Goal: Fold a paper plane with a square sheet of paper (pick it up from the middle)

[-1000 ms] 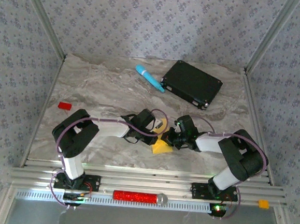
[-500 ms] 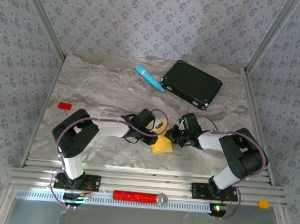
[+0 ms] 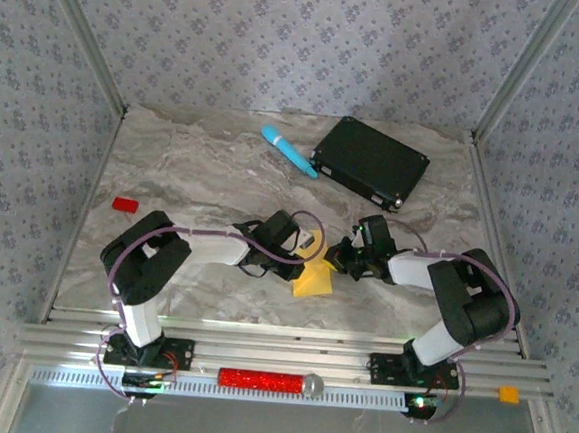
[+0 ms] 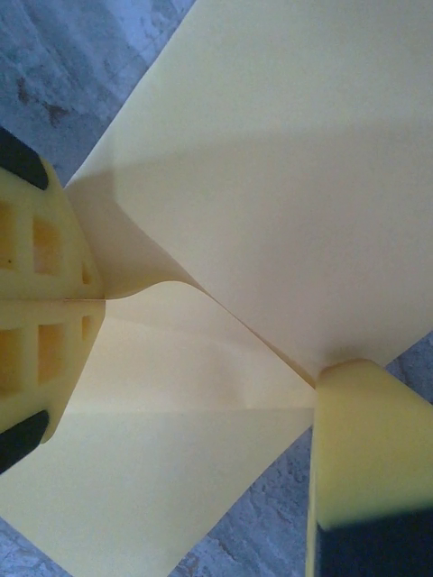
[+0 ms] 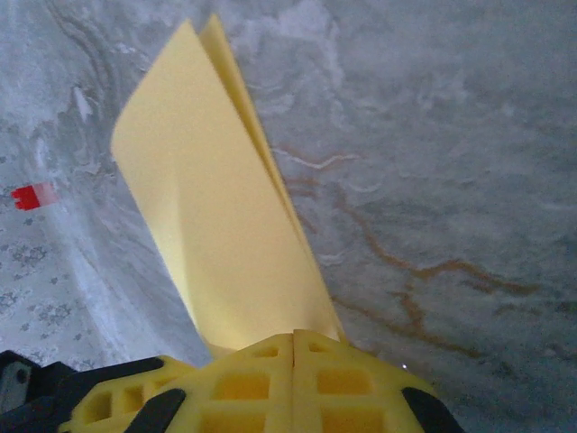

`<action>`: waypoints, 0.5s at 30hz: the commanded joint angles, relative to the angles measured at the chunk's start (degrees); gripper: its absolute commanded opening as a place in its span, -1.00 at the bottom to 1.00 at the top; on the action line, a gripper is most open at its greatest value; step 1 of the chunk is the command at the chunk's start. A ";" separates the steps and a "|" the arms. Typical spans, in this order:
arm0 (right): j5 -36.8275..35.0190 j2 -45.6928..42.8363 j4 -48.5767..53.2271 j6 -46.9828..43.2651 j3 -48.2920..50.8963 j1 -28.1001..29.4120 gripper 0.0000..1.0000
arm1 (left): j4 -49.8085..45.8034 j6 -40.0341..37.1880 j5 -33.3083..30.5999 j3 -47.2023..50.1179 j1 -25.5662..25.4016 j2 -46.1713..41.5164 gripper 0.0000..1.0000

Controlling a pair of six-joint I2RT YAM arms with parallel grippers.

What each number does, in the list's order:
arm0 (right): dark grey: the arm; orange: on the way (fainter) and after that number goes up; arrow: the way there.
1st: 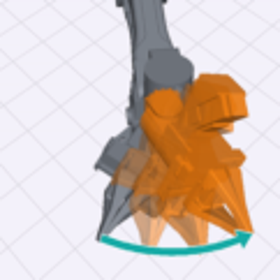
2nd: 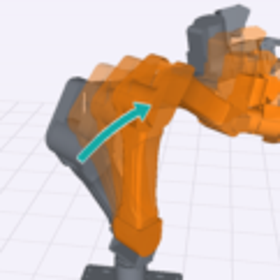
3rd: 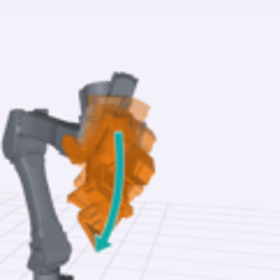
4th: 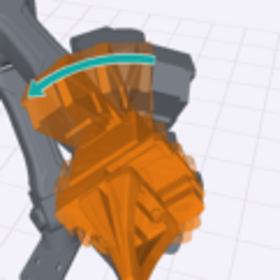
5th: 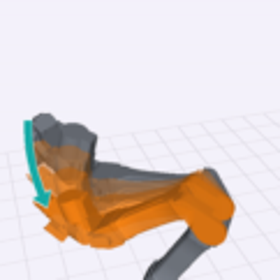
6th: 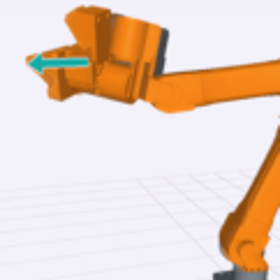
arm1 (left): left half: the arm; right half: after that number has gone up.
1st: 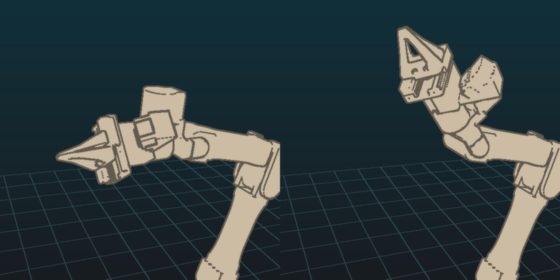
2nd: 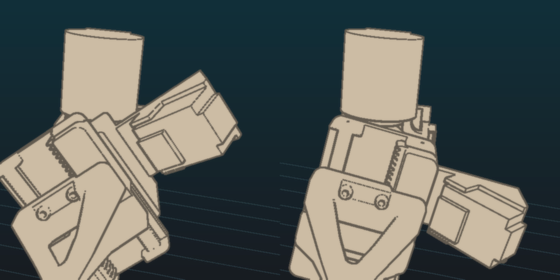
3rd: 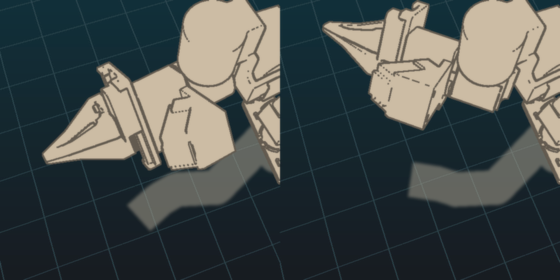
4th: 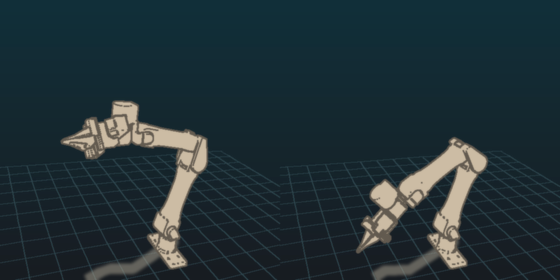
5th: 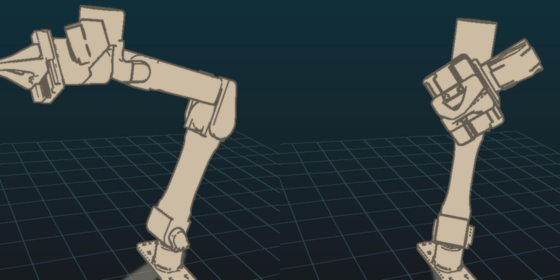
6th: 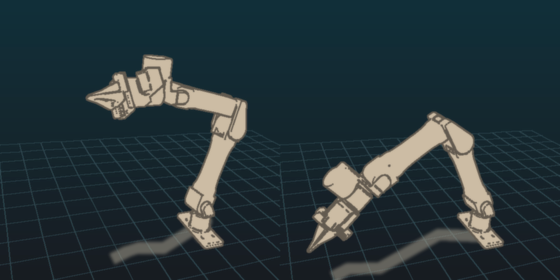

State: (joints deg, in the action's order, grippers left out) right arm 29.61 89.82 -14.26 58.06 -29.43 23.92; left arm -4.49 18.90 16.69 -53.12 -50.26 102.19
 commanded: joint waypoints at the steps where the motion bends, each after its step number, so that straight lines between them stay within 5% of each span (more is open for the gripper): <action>1: -0.38 1.23 0.76 0.04 1.69 -0.01 -0.95 | -2.64 -1.12 -0.84 1.50 0.43 0.46 -0.91; 9: -1.75 -5.16 8.64 -4.42 0.06 -2.68 -0.93 | -2.32 -0.94 -0.82 2.31 0.43 -0.06 -0.91; 15: -0.14 -5.51 8.90 -2.91 -4.78 2.37 -0.90 | -2.28 -0.88 -0.83 2.23 0.56 -0.15 -0.92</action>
State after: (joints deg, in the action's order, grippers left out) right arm 29.17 84.51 -7.38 55.44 -31.38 23.92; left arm -3.44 18.90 16.69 -52.56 -50.26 102.08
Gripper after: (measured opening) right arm 0.052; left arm 0.052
